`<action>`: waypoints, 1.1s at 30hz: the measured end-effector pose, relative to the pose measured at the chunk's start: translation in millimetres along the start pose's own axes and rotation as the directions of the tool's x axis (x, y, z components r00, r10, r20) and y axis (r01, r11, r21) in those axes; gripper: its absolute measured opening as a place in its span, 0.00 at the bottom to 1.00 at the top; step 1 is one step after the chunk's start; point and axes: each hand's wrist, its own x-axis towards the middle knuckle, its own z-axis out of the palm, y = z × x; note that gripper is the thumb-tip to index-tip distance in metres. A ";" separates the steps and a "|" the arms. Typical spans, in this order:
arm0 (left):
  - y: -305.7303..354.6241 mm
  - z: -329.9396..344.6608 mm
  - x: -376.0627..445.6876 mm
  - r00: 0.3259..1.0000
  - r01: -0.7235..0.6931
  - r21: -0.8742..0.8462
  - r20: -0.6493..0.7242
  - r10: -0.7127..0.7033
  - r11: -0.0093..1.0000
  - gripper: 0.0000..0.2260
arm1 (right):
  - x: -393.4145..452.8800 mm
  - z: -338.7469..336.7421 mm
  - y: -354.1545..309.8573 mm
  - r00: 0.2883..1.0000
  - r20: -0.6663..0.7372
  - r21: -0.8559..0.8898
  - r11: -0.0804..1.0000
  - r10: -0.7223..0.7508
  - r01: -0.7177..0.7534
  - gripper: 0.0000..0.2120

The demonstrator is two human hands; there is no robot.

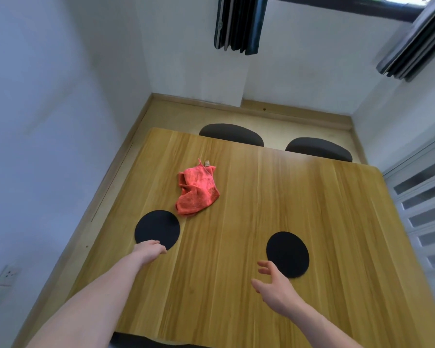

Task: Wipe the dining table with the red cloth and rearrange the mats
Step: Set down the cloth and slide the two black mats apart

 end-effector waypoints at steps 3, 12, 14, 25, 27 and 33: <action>12.6 8.5 -9.8 0.999 0.010 0.065 -0.051 -0.006 0.998 0.20 | -3.5 -0.5 4.1 1.000 0.000 -0.002 1.000 0.024 -0.024 0.26; 8.7 -4.8 12.8 0.992 0.079 -0.299 -0.070 -0.104 0.951 0.27 | -19.8 -3.5 23.0 0.996 -0.023 0.016 0.996 0.084 -0.084 0.24; 8.7 -4.7 9.4 0.993 0.085 -0.334 -0.046 -0.107 0.939 0.26 | -21.6 -2.9 24.8 0.995 -0.024 0.025 0.995 0.093 -0.093 0.24; 7.0 3.0 9.3 0.995 0.069 -0.315 -0.051 -0.090 0.947 0.28 | -40.3 -2.4 30.0 0.995 -0.034 0.043 0.995 0.092 -0.091 0.24; 3.9 2.8 12.6 0.994 0.079 -0.341 -0.044 -0.099 0.937 0.26 | -42.1 -1.4 31.1 0.995 -0.042 0.055 0.994 0.092 -0.090 0.24; 6.3 10.0 8.7 0.994 0.072 -0.485 -0.038 -0.104 0.872 0.25 | -51.1 4.0 39.1 0.995 -0.042 0.042 0.995 0.088 -0.086 0.24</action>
